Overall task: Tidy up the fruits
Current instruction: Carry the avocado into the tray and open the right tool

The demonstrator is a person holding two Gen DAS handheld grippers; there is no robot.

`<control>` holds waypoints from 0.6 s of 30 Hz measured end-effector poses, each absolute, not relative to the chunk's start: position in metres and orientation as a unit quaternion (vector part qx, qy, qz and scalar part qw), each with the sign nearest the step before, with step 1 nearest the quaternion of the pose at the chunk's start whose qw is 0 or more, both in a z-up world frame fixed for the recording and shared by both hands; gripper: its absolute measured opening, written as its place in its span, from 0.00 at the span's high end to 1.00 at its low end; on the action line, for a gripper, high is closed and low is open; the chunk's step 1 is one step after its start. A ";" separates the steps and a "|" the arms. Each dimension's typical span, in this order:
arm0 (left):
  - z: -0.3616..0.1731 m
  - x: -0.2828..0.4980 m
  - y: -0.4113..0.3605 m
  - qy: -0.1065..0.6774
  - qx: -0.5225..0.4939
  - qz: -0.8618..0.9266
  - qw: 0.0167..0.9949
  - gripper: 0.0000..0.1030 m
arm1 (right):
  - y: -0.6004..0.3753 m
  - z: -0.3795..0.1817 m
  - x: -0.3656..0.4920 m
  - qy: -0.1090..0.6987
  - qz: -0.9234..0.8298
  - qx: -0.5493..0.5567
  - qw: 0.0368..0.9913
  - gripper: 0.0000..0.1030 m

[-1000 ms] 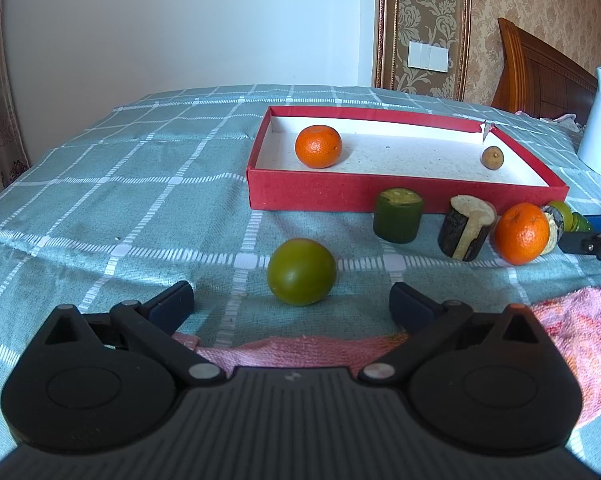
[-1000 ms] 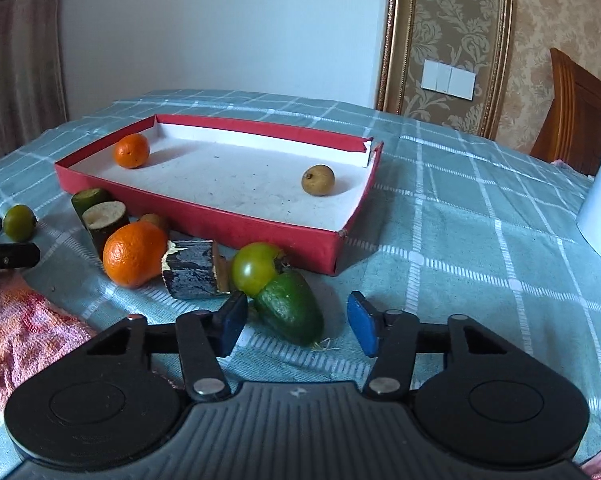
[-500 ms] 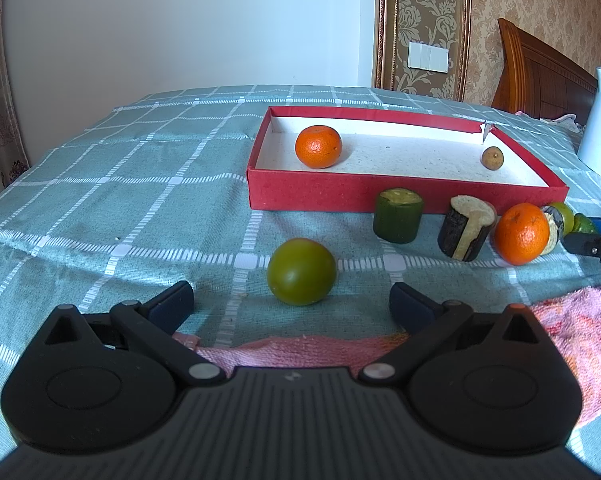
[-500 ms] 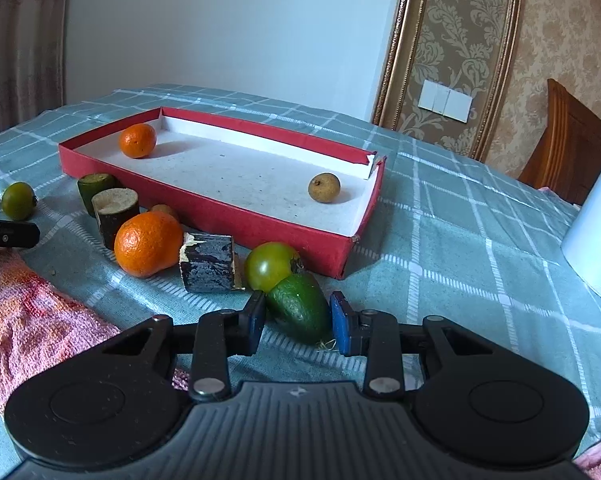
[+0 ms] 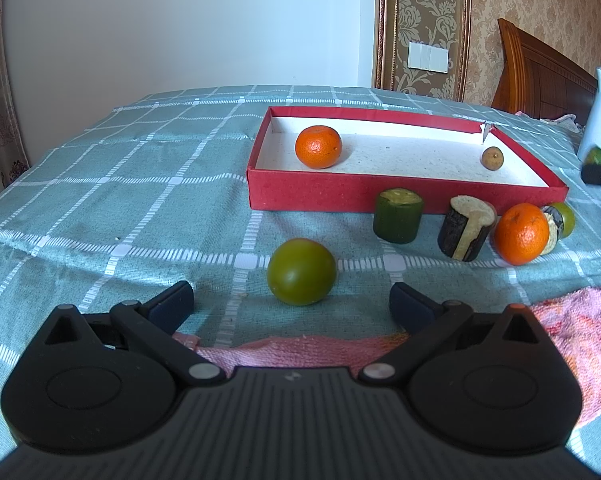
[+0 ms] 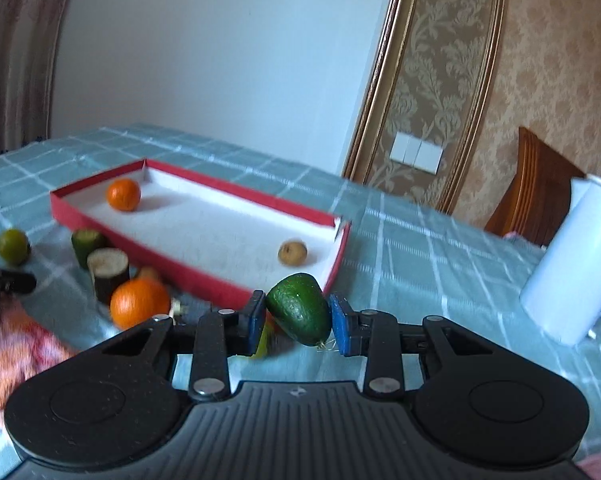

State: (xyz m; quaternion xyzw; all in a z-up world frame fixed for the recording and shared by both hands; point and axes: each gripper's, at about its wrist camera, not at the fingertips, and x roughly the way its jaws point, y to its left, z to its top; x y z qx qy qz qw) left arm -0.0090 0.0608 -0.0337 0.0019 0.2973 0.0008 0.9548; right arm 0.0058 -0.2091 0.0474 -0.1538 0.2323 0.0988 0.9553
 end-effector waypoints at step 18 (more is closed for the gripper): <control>-0.034 -0.009 0.061 0.297 0.002 0.001 0.955 0.00 | -0.153 0.020 0.125 0.315 0.120 -0.138 0.931 0.67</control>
